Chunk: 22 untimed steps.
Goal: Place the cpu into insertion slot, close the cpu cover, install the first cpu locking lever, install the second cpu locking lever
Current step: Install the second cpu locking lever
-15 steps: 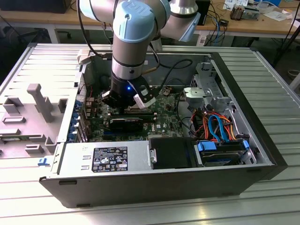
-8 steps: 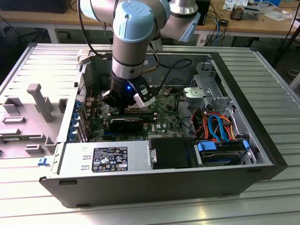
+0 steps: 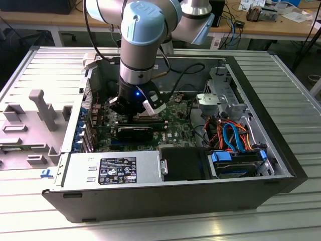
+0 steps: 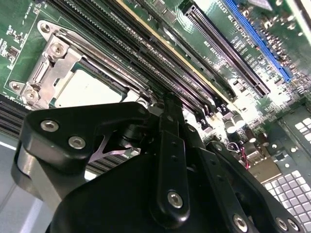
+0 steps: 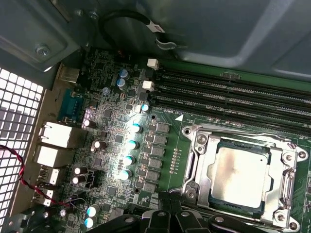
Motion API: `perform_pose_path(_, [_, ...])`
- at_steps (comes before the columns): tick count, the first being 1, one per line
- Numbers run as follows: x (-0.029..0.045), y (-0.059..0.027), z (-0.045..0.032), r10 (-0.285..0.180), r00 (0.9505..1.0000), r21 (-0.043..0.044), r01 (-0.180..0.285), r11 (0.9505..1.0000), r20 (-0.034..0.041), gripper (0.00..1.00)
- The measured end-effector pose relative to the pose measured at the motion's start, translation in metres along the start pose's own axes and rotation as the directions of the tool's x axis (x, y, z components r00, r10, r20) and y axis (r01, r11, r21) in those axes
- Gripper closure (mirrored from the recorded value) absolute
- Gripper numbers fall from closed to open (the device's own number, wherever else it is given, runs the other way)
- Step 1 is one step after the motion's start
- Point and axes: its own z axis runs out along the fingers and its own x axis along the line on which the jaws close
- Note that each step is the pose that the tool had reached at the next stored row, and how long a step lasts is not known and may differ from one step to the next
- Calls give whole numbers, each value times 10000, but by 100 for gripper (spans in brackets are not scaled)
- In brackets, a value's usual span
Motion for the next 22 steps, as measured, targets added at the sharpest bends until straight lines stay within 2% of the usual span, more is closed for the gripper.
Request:
perform_pose_path(2, [4, 5, -28, -8, 10000, -7, 8, 10000, 32, 89])
perform_pose_path(5, [7, 4, -35, -5, 10000, 5, 5, 10000, 24, 89])
perform_pose_path(13, [-9, 59, -3, -5, 10000, 4, 5, 10000, 23, 89])
perform_pose_path(17, [-8, 56, 2, -4, 10000, -2, 4, 10000, 25, 89])
perform_pose_path(19, [-6, 57, -21, -5, 10000, -1, 5, 10000, 27, 89])
perform_pose_path(22, [1, 67, -98, -6, 10000, 3, 6, 10000, 24, 89])
